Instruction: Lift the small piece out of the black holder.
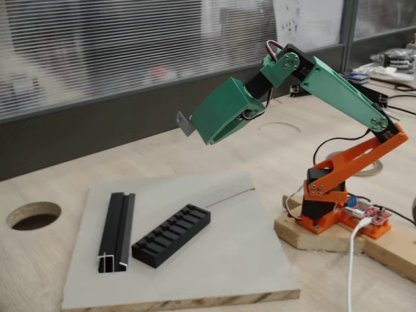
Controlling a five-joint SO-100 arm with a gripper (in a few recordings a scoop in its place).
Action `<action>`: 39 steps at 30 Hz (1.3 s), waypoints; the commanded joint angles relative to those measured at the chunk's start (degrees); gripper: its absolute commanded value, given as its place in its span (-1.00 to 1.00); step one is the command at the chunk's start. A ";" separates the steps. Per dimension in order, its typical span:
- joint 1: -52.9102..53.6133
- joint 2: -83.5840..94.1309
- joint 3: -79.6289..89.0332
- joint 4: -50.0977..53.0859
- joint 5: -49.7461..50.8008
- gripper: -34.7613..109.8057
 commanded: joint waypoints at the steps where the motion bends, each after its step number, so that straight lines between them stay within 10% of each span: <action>1: -0.62 4.92 -1.85 -0.18 0.44 -0.41; 39: -0.97 4.92 -6.15 0.44 0.53 -0.42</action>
